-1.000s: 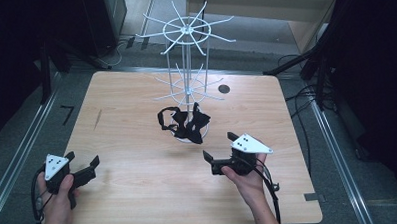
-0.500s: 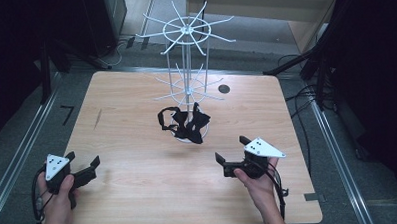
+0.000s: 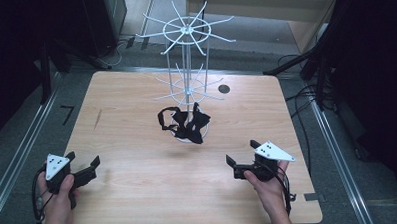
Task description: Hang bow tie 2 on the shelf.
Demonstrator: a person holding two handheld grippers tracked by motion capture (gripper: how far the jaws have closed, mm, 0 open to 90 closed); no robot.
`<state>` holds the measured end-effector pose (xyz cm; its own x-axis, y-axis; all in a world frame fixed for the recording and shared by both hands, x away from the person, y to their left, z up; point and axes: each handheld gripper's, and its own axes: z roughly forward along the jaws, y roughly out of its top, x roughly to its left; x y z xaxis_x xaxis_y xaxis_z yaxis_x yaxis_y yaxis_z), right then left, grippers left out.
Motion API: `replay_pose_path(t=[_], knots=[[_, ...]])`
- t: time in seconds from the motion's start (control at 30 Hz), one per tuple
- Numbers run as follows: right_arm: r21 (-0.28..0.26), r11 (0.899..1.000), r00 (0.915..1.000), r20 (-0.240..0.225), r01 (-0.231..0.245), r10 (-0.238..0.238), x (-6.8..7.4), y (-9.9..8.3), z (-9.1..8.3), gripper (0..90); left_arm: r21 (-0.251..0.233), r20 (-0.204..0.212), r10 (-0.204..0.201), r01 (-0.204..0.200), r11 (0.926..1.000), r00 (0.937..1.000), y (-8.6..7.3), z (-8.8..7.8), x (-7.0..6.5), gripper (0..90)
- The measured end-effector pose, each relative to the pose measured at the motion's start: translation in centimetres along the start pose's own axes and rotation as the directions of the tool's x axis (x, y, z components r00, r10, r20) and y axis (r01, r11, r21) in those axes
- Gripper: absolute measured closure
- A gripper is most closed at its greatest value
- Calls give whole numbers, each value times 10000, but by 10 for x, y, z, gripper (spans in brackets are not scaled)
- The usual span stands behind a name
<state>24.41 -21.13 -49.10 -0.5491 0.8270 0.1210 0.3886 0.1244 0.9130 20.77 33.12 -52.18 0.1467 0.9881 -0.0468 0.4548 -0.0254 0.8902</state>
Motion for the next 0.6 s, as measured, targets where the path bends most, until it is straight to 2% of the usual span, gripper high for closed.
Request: replay_pose_path(t=[0.6], knots=[[438, 9983, 9936, 1077, -391, 342, -39, -23, -19, 0, 23, 2, 21, -21, 10000, 10000, 0, 0, 0, 135]])
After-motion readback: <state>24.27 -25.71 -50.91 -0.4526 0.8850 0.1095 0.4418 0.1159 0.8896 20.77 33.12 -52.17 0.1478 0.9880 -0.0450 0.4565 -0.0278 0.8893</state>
